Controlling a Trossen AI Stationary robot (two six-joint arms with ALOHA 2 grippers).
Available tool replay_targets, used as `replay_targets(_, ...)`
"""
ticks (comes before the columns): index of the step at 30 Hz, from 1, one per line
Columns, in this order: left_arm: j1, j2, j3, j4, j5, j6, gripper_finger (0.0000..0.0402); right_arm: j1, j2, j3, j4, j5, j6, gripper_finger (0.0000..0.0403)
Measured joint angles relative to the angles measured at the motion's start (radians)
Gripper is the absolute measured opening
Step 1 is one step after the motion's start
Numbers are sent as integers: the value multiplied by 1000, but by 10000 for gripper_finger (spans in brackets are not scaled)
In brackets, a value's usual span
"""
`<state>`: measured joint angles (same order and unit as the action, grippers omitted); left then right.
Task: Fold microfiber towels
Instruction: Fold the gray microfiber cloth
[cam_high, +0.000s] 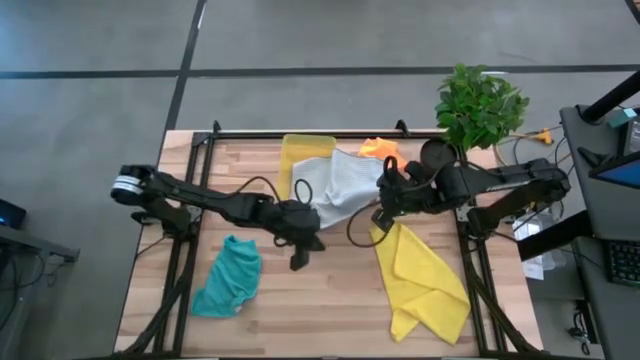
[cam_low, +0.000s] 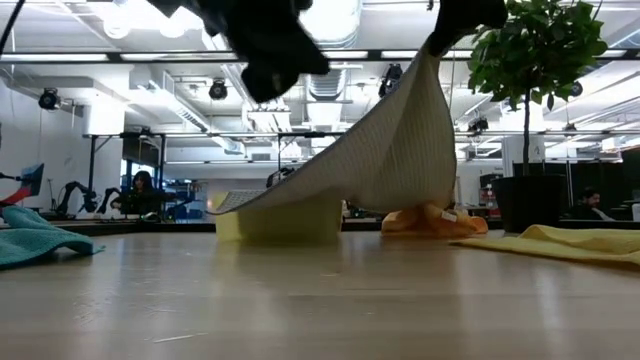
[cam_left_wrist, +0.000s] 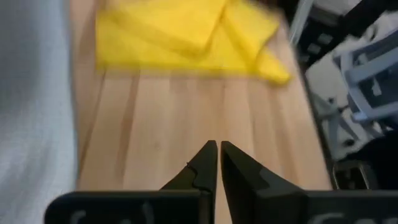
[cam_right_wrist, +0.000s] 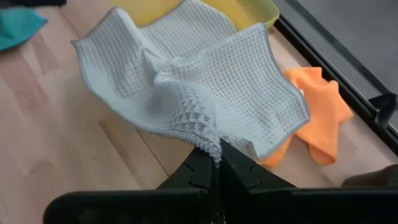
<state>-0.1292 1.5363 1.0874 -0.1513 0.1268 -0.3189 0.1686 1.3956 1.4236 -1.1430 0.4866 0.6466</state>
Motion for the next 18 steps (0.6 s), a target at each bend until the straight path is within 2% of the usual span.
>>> replay_targets(5,-6,38,35,-37,-106,96,68,-18,-4,16,4,-37,-42,8)
replay_targets(11,-8,15,37,-60,-294,180,142,-19,-19,12,7,-46,-68,8)
replay_targets(16,-13,16,23,-67,-361,174,163,-19,-28,12,36,-46,-73,8)
replay_targets(18,-20,18,13,-81,-419,172,164,-19,-29,12,40,-45,-76,8)
